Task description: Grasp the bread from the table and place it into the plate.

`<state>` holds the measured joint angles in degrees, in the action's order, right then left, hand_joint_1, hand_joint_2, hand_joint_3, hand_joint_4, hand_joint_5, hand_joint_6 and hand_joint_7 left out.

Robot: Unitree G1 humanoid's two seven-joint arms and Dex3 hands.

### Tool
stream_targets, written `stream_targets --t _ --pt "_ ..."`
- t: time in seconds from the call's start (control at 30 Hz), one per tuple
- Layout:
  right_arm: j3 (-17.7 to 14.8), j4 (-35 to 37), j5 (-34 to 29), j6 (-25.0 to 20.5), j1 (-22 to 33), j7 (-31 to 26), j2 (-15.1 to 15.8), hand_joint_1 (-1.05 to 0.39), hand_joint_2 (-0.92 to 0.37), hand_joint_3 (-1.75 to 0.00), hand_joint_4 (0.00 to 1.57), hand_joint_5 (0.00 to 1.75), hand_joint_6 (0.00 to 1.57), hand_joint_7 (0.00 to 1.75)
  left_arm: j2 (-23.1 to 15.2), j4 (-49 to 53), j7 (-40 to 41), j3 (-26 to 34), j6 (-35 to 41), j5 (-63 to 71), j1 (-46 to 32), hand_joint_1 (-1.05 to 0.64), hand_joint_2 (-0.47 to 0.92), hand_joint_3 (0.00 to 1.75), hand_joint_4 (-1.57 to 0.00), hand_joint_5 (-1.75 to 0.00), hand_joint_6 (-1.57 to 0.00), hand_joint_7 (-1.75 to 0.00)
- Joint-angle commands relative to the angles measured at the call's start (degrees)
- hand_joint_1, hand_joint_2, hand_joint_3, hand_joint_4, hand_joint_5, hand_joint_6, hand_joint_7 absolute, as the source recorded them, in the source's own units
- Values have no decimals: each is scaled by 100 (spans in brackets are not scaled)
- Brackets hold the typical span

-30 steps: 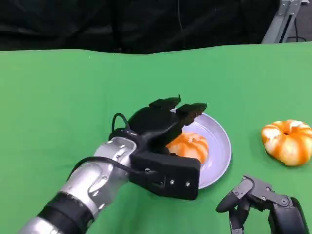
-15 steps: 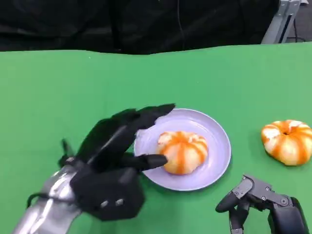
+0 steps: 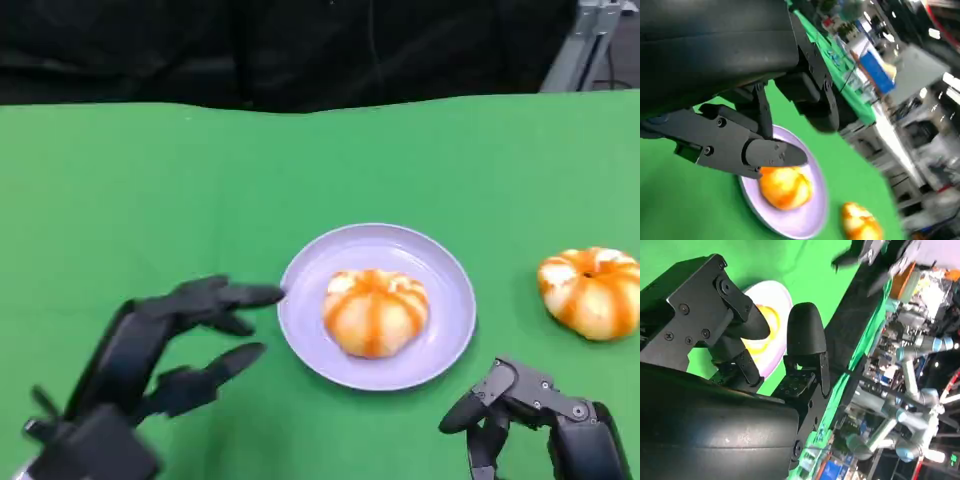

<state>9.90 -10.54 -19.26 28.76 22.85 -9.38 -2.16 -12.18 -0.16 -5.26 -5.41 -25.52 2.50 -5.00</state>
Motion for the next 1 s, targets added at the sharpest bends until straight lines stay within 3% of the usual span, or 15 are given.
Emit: stream_targets --t 0.03,0.73,0.83,0.93,1.0 --pt "-3 -14 68 25 11 -14 45 7 -32 -136 90 174 82 135 31 -101 -171 161 -38 -263 -202 7 54 100 -80 -126 -88 -85" --pt "-2 -14 69 24 10 -15 46 7 -32 -135 90 174 82 135 149 -121 -327 279 -21 -230 -216 7 52 104 -80 -126 -86 -90" --pt "-21 -38 104 -5 11 6 54 6 -32 -135 89 174 82 135 272 -229 -219 347 -102 -281 -532 9 48 122 -84 -142 -85 -113" --pt "-110 -29 184 37 31 48 137 5 -32 -135 89 173 83 135 469 -275 -296 310 -124 -536 -903 12 48 129 -81 -159 -80 -133" --pt "-127 -7 261 72 56 77 162 3 -36 -130 87 173 82 134 499 -121 -373 311 -341 -556 -964 11 40 138 -80 -171 -78 -151"
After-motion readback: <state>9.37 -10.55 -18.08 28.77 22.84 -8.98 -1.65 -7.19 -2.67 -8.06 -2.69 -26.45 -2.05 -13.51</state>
